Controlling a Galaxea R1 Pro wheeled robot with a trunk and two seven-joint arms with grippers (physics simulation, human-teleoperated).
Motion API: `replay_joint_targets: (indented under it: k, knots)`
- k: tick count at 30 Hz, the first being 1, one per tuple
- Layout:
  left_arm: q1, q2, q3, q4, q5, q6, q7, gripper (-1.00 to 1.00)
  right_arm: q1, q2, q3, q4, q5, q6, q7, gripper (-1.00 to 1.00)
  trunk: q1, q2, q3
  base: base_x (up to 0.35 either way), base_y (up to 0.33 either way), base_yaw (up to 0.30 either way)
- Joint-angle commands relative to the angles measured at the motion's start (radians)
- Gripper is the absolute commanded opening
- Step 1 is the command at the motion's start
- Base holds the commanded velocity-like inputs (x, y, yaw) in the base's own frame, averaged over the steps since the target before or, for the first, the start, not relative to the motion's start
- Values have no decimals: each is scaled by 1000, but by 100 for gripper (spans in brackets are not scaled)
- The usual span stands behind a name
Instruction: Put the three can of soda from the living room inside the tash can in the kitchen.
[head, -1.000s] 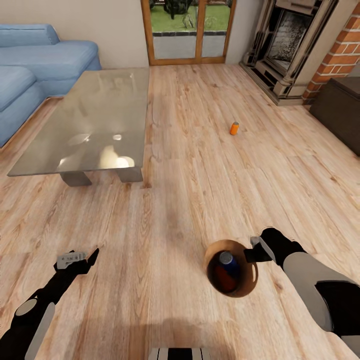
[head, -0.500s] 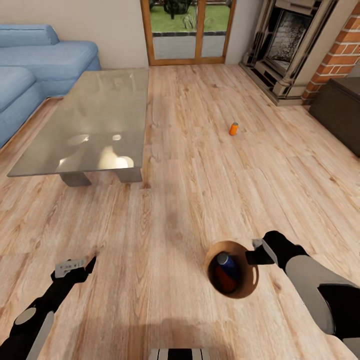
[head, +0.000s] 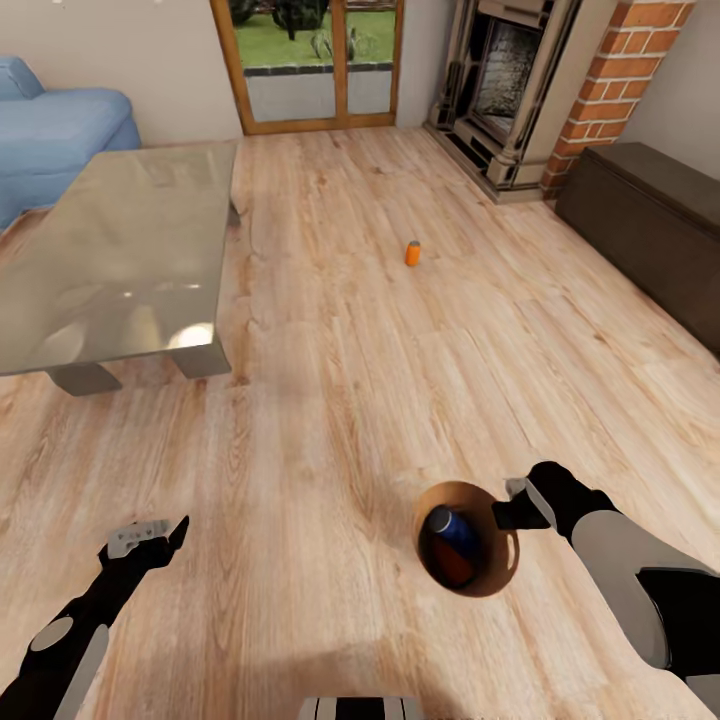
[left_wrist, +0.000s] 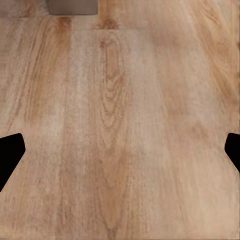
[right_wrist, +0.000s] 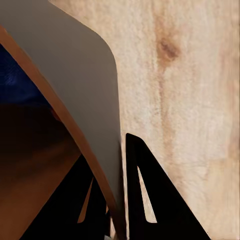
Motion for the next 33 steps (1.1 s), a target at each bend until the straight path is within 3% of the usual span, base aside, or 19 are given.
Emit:
replay_joint_targets:
  k: [1, 12, 28, 33]
  knots:
    - [0, 0, 0, 0, 0, 0, 0, 100, 0, 0, -4, 0, -21, 2, 3, -100, 0, 0, 1, 0, -277, -239]
    - [0, 1, 0, 25, -1, -3, 2, 100, 0, 1, -3, -6, -21, 1, 3, -100, 0, 0, 12, 63, -260, -192]
    - [0, 1, 0, 37, -1, -2, 1, 100, 0, 2, -1, -36, -21, 1, 3, -100, 0, 0, 19, 286, -130, -47]
    - [0, 1, 0, 37, -3, -2, 1, 100, 0, 0, -18, -37, -21, -3, 7, -100, 0, 0, 19, 322, -10, -10]
